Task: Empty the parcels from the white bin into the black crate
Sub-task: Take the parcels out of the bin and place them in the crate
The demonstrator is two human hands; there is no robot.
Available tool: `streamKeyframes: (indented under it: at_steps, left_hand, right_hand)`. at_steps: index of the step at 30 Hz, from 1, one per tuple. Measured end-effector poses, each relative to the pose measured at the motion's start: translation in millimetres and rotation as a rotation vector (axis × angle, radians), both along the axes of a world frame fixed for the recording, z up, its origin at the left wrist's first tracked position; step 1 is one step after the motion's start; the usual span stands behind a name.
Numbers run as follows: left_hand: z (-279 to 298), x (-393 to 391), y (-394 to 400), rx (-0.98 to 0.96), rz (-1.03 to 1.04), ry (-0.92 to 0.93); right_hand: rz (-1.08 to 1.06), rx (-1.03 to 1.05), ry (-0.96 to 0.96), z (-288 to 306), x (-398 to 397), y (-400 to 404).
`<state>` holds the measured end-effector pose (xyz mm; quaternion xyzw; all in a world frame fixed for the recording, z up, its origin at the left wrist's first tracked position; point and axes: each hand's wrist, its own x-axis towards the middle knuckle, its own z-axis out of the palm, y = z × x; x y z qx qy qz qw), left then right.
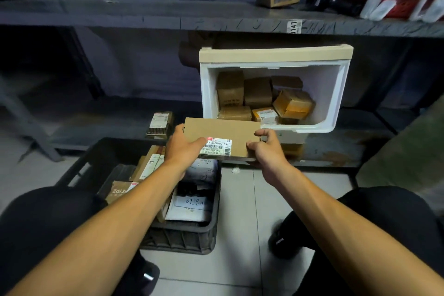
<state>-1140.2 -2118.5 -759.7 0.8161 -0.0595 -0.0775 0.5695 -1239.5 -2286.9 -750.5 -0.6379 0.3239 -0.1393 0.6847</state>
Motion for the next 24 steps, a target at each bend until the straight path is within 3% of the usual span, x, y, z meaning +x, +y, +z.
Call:
streamKeyframes:
  at_steps: [6, 13, 19, 24]
  left_hand:
    - [4, 0, 5, -0.119, 0.039, 0.029]
    - [25, 5, 4, -0.750, 0.193, 0.269]
    - [30, 6, 10, -0.761, 0.182, 0.221]
    - [36, 4, 11, -0.710, 0.167, 0.194]
  right_hand:
    - [-0.001, 0.054, -0.027, 8, 1, 3]
    - [-0.043, 0.168, -0.198, 28, 5, -5]
    - [0.036, 0.048, -0.098, 35, 8, -10]
    - [0.390, -0.126, 0.096, 34, 2, -7]
